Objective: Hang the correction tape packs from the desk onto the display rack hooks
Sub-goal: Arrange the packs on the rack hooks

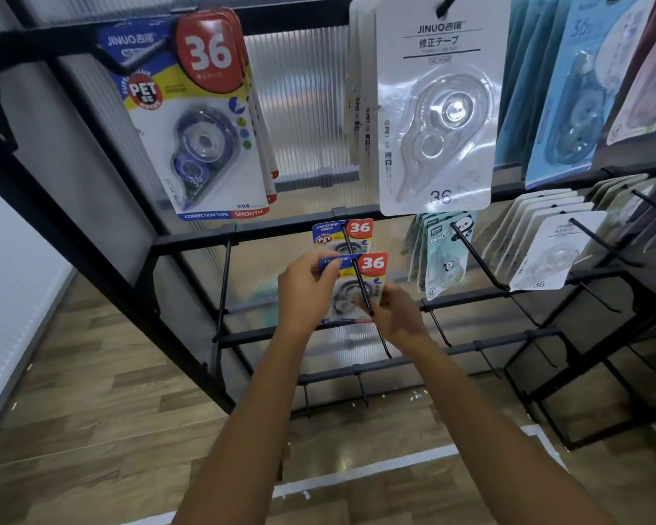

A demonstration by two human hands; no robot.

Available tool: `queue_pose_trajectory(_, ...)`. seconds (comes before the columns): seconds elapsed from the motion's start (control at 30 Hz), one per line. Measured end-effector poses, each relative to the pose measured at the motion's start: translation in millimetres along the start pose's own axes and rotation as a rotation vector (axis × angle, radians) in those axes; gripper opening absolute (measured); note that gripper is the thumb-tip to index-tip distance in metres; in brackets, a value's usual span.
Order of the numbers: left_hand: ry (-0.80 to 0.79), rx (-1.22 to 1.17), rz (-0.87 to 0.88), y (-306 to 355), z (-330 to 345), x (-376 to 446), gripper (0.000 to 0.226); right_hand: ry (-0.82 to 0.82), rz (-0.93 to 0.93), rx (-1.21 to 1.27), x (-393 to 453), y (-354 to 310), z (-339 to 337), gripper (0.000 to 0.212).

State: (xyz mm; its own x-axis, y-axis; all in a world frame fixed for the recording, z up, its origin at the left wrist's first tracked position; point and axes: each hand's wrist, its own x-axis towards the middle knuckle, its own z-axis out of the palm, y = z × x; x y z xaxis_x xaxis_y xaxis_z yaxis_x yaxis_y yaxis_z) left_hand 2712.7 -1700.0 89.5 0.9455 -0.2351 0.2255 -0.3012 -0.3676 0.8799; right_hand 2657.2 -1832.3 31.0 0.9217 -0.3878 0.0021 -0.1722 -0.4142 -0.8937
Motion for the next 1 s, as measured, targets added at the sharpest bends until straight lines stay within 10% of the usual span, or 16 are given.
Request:
queue_pose_trajectory(0.6, 0.17, 0.311, -0.175, 1, 12, 29, 0.037, 0.195, 0.139, 0.039, 24, -24, 6, 0.045)
queue_pose_trajectory(1.0, 0.052, 0.251, -0.346, -54, -41, -113, 0.034, -0.169, -0.022, -0.152, -81, -22, 65, 0.039)
